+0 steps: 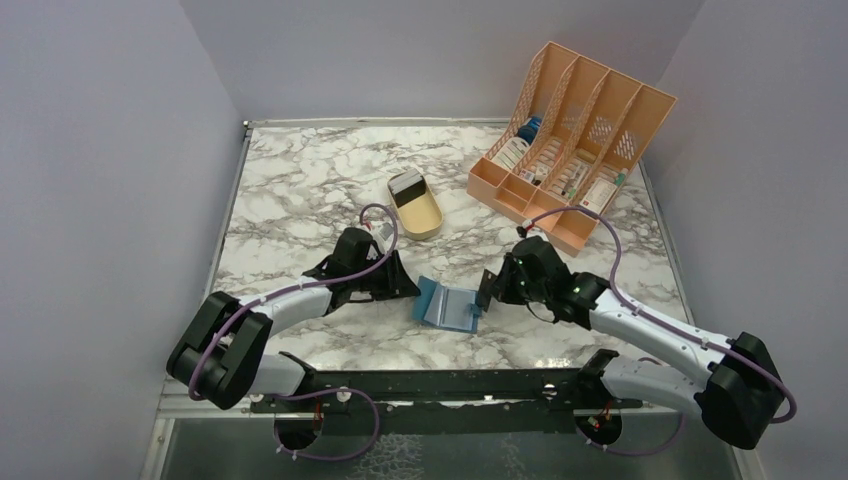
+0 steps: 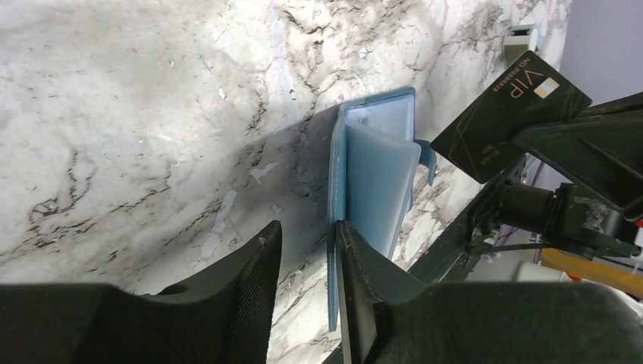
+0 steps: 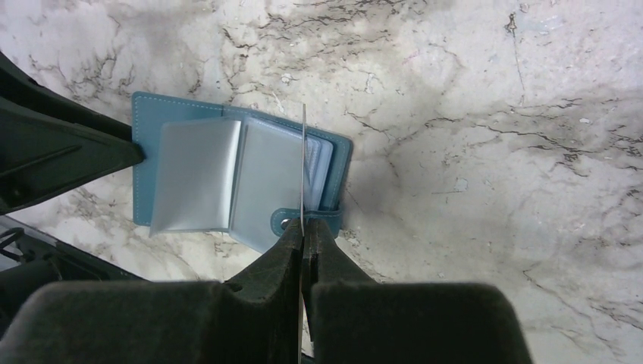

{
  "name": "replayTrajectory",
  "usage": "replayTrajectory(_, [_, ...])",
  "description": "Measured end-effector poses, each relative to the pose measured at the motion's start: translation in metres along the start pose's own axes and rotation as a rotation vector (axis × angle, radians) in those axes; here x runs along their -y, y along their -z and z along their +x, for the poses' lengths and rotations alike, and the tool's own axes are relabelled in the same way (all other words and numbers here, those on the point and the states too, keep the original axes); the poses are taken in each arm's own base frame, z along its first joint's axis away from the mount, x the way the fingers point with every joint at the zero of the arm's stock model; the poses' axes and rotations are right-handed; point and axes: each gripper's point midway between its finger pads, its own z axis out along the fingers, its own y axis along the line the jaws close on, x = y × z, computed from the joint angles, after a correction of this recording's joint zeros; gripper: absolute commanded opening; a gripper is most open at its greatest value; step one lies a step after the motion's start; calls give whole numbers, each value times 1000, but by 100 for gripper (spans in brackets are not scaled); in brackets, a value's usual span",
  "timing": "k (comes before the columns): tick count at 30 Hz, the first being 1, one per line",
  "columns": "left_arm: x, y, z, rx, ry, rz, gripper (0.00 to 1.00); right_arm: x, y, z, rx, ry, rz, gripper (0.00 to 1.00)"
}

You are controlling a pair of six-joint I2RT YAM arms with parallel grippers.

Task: Put the credit cards into the card holder
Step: Insert the credit card into the card holder.

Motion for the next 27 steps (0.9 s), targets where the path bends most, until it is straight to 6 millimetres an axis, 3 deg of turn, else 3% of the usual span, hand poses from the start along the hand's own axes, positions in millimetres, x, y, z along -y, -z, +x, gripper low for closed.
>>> replayTrajectory(27, [-13, -2, 8, -22, -6, -41, 0, -4, -18, 14, 14, -44, -90, 1])
